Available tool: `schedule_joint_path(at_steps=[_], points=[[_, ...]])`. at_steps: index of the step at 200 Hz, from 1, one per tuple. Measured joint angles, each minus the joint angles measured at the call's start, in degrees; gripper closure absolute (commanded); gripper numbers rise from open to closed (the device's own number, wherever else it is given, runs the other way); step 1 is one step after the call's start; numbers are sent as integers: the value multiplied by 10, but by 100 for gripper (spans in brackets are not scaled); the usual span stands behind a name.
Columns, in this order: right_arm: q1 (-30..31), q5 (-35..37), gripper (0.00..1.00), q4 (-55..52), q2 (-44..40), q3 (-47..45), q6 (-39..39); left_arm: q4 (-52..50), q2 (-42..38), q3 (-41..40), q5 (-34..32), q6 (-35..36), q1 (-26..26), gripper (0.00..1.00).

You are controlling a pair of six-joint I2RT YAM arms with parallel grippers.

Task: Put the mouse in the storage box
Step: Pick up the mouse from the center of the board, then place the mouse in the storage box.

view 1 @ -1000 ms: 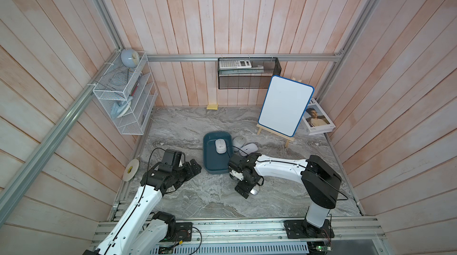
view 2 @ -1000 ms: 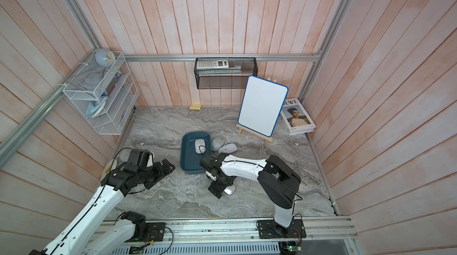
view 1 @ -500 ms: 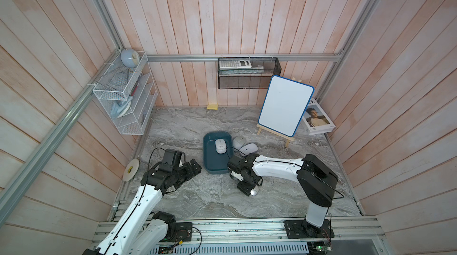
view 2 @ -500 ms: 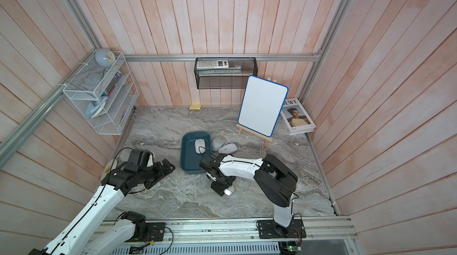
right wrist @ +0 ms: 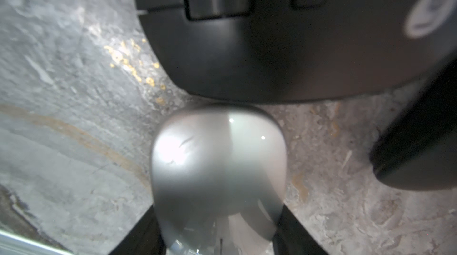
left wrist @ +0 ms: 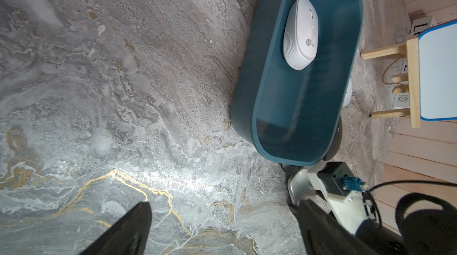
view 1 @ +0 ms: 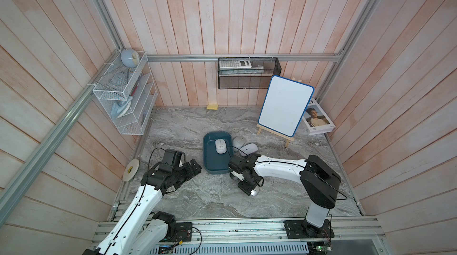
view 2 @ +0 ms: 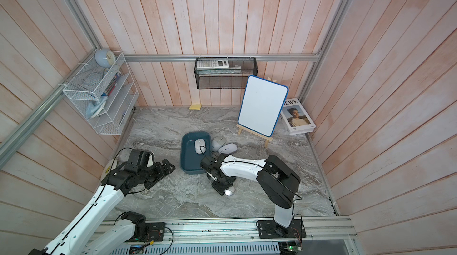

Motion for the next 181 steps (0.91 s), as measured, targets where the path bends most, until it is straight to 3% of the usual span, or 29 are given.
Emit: schedule_joint_path(at_steps=[85,139,181], points=[[0,-5,49,-70,-90,34,13,0,1,0,-2,0,0,2],[-7,24,48,-129,-78,202,10,0,0,0,-9,0,0,2],[-49,32,48,-179,48,408,10,-3,0,0,-9,0,0,2]])
